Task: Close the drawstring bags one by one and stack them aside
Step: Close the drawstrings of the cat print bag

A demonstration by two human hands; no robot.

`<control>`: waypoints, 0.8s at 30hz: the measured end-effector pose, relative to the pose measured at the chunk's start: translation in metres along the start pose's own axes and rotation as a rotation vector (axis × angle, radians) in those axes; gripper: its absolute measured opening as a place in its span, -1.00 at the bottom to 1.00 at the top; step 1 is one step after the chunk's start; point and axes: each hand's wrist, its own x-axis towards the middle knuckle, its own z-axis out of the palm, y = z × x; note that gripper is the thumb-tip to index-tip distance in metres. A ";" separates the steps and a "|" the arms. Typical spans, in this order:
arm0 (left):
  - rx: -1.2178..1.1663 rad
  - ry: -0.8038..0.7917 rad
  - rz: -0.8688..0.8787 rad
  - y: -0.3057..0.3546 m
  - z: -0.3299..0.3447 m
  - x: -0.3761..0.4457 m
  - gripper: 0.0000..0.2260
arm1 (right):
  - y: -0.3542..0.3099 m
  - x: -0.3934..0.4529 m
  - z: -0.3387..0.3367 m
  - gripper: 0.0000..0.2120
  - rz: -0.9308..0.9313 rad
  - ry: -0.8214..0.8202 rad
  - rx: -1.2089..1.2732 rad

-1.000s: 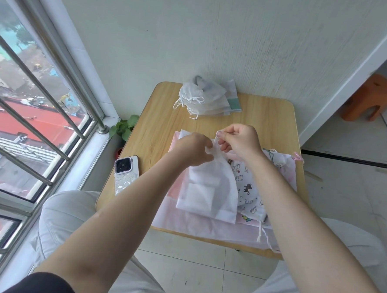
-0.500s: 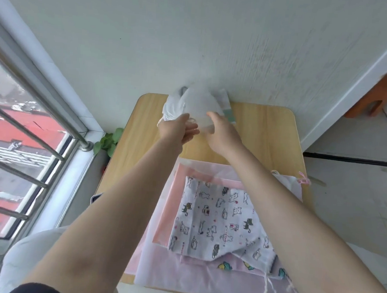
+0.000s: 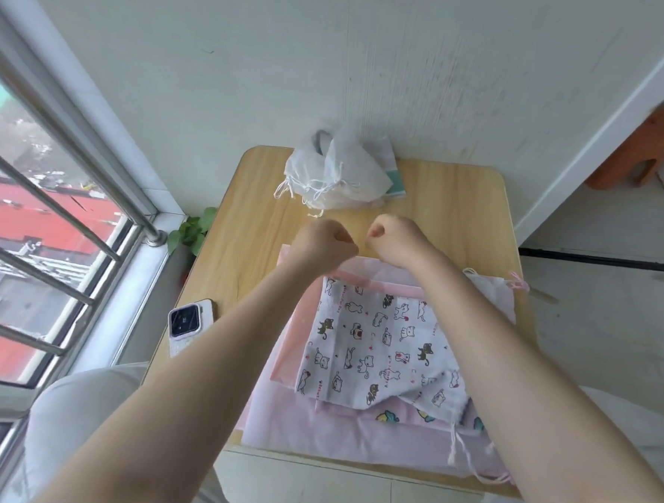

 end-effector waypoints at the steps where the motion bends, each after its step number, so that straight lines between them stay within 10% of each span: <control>1: 0.189 -0.080 0.083 -0.002 0.005 -0.009 -0.93 | 0.001 -0.009 0.001 -0.83 0.009 -0.035 -0.037; 5: 0.599 -0.156 0.225 -0.012 0.026 -0.035 -0.74 | 0.010 -0.036 0.009 -0.85 0.029 -0.140 -0.142; 13: 0.531 0.138 0.130 -0.010 0.031 -0.061 -0.84 | 0.032 -0.063 0.023 -0.68 0.072 -0.085 -0.420; 18: 0.654 -0.093 0.025 -0.013 0.013 -0.065 -0.85 | 0.034 -0.068 0.014 -0.69 0.026 -0.007 -0.557; 24: 0.183 -0.116 0.127 -0.014 0.012 -0.074 -0.67 | 0.011 -0.070 0.019 -0.84 -0.238 0.061 -0.356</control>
